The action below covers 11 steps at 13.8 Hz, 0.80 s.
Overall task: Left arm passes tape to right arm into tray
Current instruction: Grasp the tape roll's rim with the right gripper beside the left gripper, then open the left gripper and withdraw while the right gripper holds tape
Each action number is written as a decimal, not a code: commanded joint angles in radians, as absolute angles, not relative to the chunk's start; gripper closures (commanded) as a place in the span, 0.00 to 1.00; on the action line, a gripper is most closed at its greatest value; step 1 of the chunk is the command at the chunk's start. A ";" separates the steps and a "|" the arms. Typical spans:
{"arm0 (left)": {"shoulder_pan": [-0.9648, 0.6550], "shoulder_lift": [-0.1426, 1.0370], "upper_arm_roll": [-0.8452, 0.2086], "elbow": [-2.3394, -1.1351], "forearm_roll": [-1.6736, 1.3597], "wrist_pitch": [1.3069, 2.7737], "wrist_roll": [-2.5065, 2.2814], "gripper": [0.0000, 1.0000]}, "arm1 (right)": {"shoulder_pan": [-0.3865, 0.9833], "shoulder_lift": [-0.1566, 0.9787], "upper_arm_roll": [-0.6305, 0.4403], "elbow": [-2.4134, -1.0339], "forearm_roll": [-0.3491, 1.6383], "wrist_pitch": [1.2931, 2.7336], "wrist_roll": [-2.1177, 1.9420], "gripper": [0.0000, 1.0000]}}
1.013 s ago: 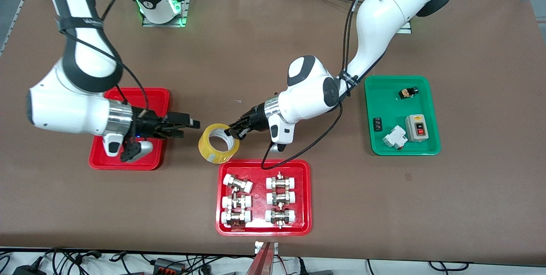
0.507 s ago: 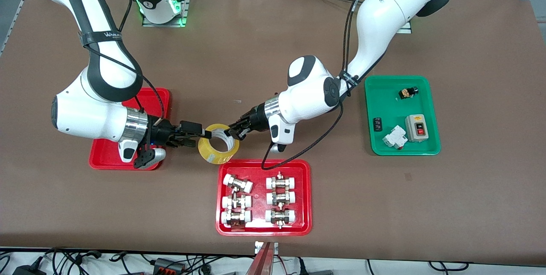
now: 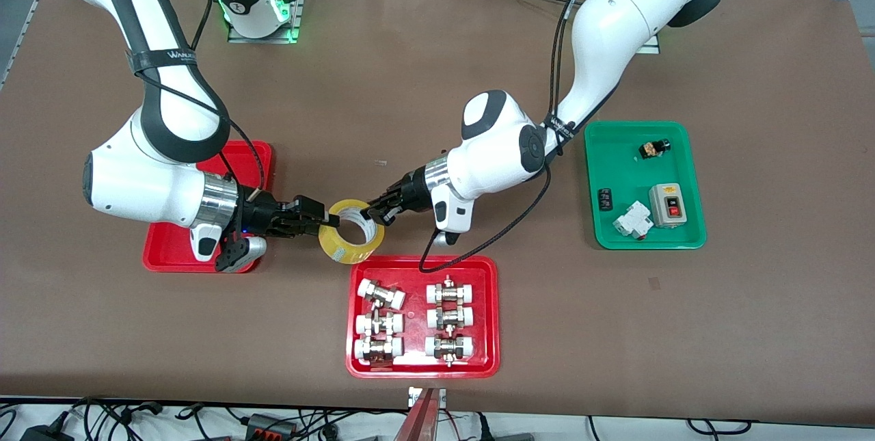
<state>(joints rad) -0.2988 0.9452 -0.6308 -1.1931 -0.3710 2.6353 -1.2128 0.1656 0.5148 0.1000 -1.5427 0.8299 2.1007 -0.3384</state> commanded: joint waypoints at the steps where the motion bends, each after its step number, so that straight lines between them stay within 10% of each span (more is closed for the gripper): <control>1: -0.304 0.939 -0.635 -1.167 -0.380 2.628 -1.186 0.01 | 0.170 0.523 0.097 -1.526 0.857 2.114 -0.347 0.99; 5: -0.188 0.840 -0.629 -1.216 -0.281 2.597 -1.184 0.00 | 0.173 0.522 0.095 -1.526 0.851 2.114 -0.344 0.99; 11: 0.055 0.654 -0.634 -1.213 -0.106 2.092 -1.184 0.00 | 0.083 0.512 0.078 -1.536 0.738 1.986 -0.350 1.00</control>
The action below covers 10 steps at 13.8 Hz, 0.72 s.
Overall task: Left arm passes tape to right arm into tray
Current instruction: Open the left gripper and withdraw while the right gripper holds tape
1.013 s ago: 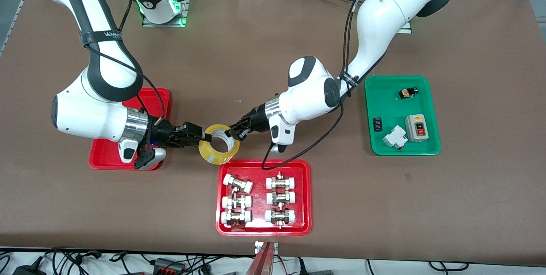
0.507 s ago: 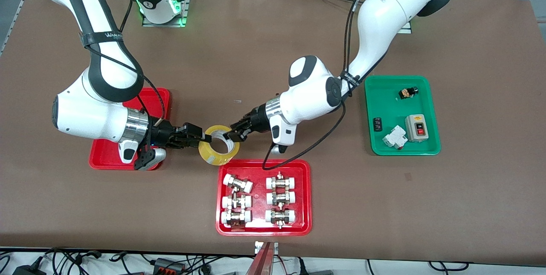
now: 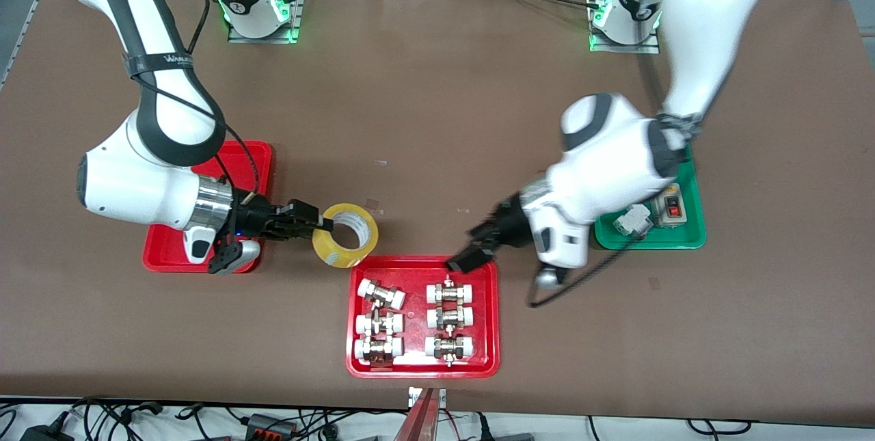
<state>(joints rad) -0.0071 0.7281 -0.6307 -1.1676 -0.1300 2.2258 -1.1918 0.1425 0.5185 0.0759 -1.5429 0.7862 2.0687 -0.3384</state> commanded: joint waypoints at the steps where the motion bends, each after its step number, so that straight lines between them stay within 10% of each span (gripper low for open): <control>1: 0.101 0.626 -0.641 -1.212 -0.107 1.988 -1.183 0.00 | 0.033 0.514 0.078 -1.540 0.674 1.927 -0.376 1.00; 10: 0.316 0.500 -0.634 -1.170 0.094 1.432 -0.725 0.00 | -0.305 0.534 0.078 -1.727 0.514 1.795 -0.820 1.00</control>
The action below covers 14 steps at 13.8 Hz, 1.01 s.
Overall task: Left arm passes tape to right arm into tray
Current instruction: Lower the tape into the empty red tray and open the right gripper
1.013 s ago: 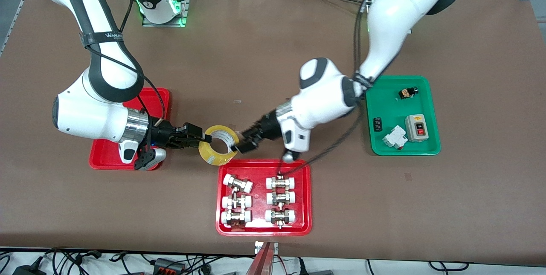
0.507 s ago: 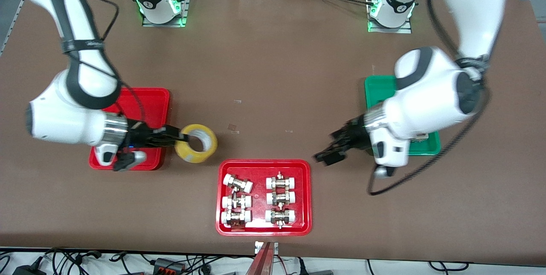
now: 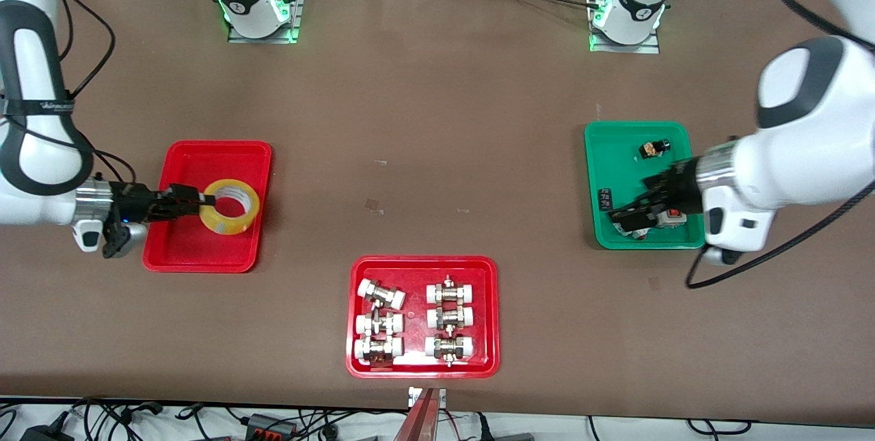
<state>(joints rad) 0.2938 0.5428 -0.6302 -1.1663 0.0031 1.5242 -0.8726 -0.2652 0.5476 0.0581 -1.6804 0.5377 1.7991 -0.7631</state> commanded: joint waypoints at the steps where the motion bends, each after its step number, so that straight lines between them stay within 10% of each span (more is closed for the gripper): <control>1: 0.307 0.489 -0.643 -1.169 0.197 1.383 -0.660 0.00 | -0.319 0.551 0.078 -1.730 0.490 1.798 -0.846 1.00; 5: 0.267 0.465 -0.672 -1.200 0.391 1.262 -0.495 0.00 | -0.336 0.592 0.078 -1.733 0.469 1.838 -0.893 0.91; 8: 0.279 0.462 -0.677 -1.212 0.387 1.275 -0.499 0.00 | -0.318 0.600 0.078 -1.732 0.396 1.888 -0.893 0.04; 14: 0.431 0.344 -0.747 -1.428 0.315 1.433 -0.489 0.00 | -0.238 0.542 0.077 -1.730 0.255 1.974 -0.874 0.00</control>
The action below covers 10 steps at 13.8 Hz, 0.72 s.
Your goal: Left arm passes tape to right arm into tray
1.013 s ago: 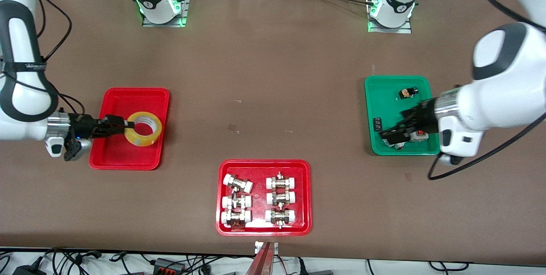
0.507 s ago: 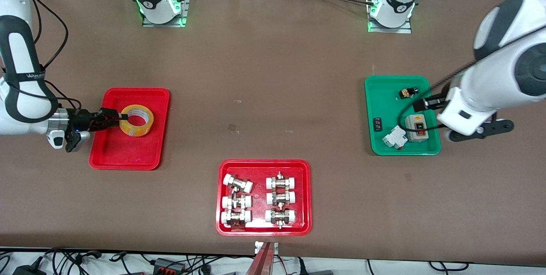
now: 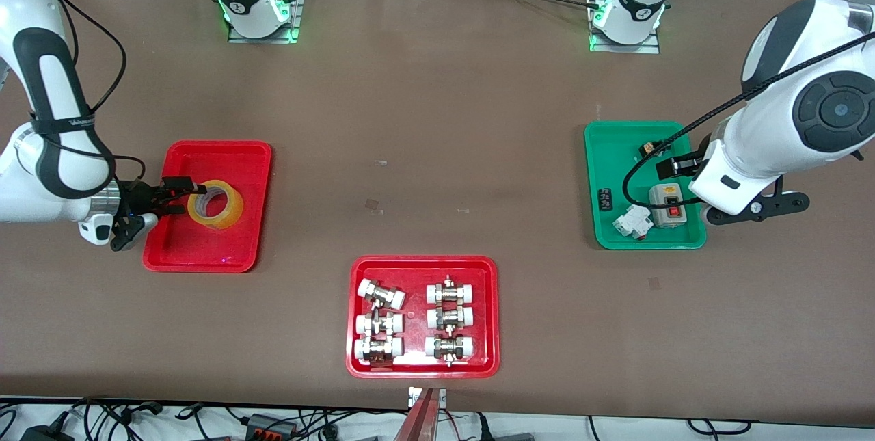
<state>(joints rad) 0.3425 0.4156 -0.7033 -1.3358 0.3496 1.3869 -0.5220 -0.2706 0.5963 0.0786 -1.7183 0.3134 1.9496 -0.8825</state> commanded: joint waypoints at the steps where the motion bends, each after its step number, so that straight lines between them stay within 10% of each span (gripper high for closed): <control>1: 0.446 0.344 -0.764 -1.430 0.311 1.434 -0.489 0.00 | -0.224 0.517 0.075 -1.730 0.221 1.977 -0.853 0.00; 10: 0.468 0.347 -0.762 -1.414 0.324 1.451 -0.387 0.00 | -0.098 0.171 0.084 -1.730 0.063 1.752 -0.272 0.00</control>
<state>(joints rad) 0.4347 0.3813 -0.7566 -1.3872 0.3303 1.4238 -0.4745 -0.1226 0.2546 0.0826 -1.7038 0.0868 1.7966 -0.3545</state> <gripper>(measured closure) 0.000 0.000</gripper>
